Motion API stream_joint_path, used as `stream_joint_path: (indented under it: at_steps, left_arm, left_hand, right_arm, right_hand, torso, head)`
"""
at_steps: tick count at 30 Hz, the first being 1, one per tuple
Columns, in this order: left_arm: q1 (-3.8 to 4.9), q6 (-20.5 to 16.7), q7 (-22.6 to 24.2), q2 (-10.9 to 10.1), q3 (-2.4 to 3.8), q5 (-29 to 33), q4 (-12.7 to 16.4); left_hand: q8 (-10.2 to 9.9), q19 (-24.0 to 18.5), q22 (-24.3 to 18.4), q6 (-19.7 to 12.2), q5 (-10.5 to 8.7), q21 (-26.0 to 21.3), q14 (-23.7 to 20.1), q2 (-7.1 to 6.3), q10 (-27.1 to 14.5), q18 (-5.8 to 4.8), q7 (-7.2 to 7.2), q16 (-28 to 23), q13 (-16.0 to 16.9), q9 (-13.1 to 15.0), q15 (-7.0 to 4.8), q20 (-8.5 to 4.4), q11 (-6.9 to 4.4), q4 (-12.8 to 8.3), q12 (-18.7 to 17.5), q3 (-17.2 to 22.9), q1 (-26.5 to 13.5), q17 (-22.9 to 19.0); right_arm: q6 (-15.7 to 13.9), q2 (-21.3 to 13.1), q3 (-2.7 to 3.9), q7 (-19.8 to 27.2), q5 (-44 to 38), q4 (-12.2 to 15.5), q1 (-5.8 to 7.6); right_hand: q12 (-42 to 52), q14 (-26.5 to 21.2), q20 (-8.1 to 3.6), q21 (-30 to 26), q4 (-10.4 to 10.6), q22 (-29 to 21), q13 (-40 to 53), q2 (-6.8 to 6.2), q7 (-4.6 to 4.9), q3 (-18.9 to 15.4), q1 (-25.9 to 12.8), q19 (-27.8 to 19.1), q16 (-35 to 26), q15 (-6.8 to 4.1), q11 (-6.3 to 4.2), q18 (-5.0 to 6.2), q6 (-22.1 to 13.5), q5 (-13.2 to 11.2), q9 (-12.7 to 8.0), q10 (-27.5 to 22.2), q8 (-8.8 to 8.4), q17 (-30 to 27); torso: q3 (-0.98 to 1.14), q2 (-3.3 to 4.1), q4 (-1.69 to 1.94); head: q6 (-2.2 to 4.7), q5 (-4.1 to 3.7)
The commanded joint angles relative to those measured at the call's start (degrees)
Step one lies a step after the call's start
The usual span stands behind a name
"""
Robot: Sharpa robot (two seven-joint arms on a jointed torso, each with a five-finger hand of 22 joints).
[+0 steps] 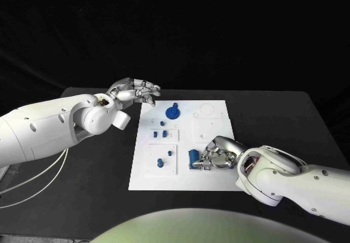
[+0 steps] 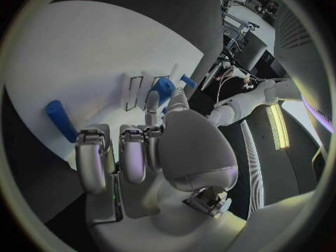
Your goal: Assemble the parts on the task board
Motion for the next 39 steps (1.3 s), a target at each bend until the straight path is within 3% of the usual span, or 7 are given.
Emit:
stream_joint_path:
  at_steps: [1, 8, 24, 27, 29, 34, 39]
  left_arm:
    - [0.04, 0.67, 0.28, 0.08, 0.04, 0.37, 0.16]
    - [0.04, 0.67, 0.23, 0.02, 0.04, 0.37, 0.20]
    - [0.04, 0.70, 0.12, -0.03, 0.03, 0.37, 0.11]
    - [0.04, 0.70, 0.14, -0.03, 0.03, 0.37, 0.10]
    - [0.04, 0.73, 0.16, -0.03, 0.03, 0.37, 0.09]
    - [0.04, 0.75, 0.22, -0.10, 0.03, 0.37, 0.06]
    - [0.03, 0.97, 0.57, -0.21, 0.01, 0.37, 0.12]
  left_hand:
    - [0.37, 0.00, -0.07, -0.39, 0.16, -0.31, -0.49, 0.17, -0.30, 0.53, 0.01, -0.22, 0.09, -0.02, 0.01, 0.20, 0.10, -0.06, 0.21, 0.21, -0.51, 0.07]
    - [0.37, 0.00, -0.07, -0.40, 0.16, -0.31, -0.49, 0.17, -0.30, 0.53, 0.01, -0.22, 0.09, -0.02, 0.01, 0.20, 0.10, -0.07, 0.21, 0.22, -0.51, 0.07]
    - [0.43, 0.02, -0.08, -0.42, 0.24, -0.34, -0.50, 0.25, -0.32, 0.53, -0.01, -0.23, 0.09, -0.03, 0.00, 0.19, 0.09, -0.17, 0.24, 0.34, -0.42, 0.09]
    - [0.43, 0.02, -0.08, -0.42, 0.24, -0.34, -0.50, 0.25, -0.32, 0.53, -0.01, -0.23, 0.09, -0.03, 0.00, 0.19, 0.09, -0.17, 0.24, 0.34, -0.42, 0.09]
    - [0.46, 0.03, -0.08, -0.45, 0.29, -0.35, -0.50, 0.29, -0.34, 0.54, -0.01, -0.25, 0.09, -0.04, -0.01, 0.18, 0.09, -0.25, 0.26, 0.43, -0.36, 0.09]
    - [0.46, 0.03, -0.08, -0.45, 0.29, -0.35, -0.50, 0.29, -0.34, 0.54, -0.01, -0.25, 0.09, -0.04, -0.01, 0.18, 0.09, -0.25, 0.26, 0.43, -0.36, 0.09]
    - [0.51, 0.04, -0.09, -0.50, 0.26, -0.38, -0.54, 0.15, -0.37, 0.53, 0.03, -0.27, 0.09, -0.05, 0.01, 0.19, 0.11, -0.28, 0.28, 0.38, -0.49, 0.10]
  right_arm:
    - [1.96, 0.39, 0.02, 0.26, -0.62, -0.42, 0.00]
    - [3.02, 0.78, 0.01, -0.23, -1.19, -1.13, -0.01]
    - [1.21, 0.15, 0.00, 0.92, -1.12, -0.72, -0.05]
    - [-1.00, -0.59, 0.00, 2.07, -0.77, -0.24, -0.05]
    - [-2.40, -1.37, 0.00, 3.40, 0.08, 0.22, -0.04]
    - [-6.35, -5.09, 0.01, 8.17, 2.69, 2.12, 0.19]
    - [-7.32, -9.86, 0.00, 10.42, 2.03, 3.08, 0.61]
  right_hand:
    - [-0.40, 5.96, -0.45, 0.31, -0.08, 15.08, 13.80, -0.02, -0.33, -0.40, 1.18, 5.99, 0.23, -0.19, -0.34, -0.81, 0.14, -1.05, 0.21, 4.92, -0.42, 15.05]
    - [-0.49, 5.96, -0.56, 0.31, -0.34, 15.08, 13.78, 0.09, -0.42, -0.42, 5.86, 5.99, 0.23, -0.30, -0.43, -0.81, 0.20, -3.66, 0.54, 4.89, -1.17, 15.05]
    - [-0.43, 5.96, -0.46, 0.31, 0.41, 15.08, 13.82, -0.67, -0.18, -0.23, 4.21, 5.99, 0.23, -0.15, -0.25, -0.81, 0.57, -5.26, 0.80, 4.93, -1.38, 15.05]
    - [-0.59, 5.96, -0.35, 0.31, 0.46, 15.08, 13.74, -1.81, -0.08, 1.02, 2.05, 5.99, 0.23, -0.05, -0.17, -0.81, 0.67, -5.81, 1.10, 4.86, -1.57, 15.05]
    - [-0.99, 5.96, -0.23, 0.31, 0.43, 15.08, 13.54, -3.66, 0.08, 3.77, 0.44, 5.99, 0.23, 0.09, -0.05, -0.81, 0.29, -5.65, 1.42, 4.68, -1.97, 15.05]
    - [-2.44, 5.96, 0.11, -0.65, 0.33, 14.80, 12.81, -5.84, 0.67, 7.96, 0.07, 5.58, 0.23, 0.50, 0.46, -0.60, -1.56, -4.82, 2.02, 4.00, -3.06, 15.05]
    - [-4.26, 5.96, 1.12, -1.56, 0.10, 14.53, 11.89, -6.36, 2.56, 10.29, 2.26, 5.20, 0.23, 1.77, 2.04, -0.41, -5.94, -3.91, -0.32, 3.08, -7.01, 15.05]
  torso:
    - [0.01, 0.03, 0.01]
    - [0.01, 0.00, -0.01]
    - [0.06, -0.01, -0.03]
    - [0.05, 0.00, -0.01]
    - [0.03, -0.02, 0.02]
    - [-0.04, -0.11, -0.07]
    - [-0.06, -0.21, -0.23]
  head:
    - [0.01, 0.08]
    - [0.01, 0.12]
    - [0.01, 0.03]
    - [0.01, -0.05]
    - [0.01, -0.09]
    - [0.01, -0.31]
    - [0.01, -0.81]
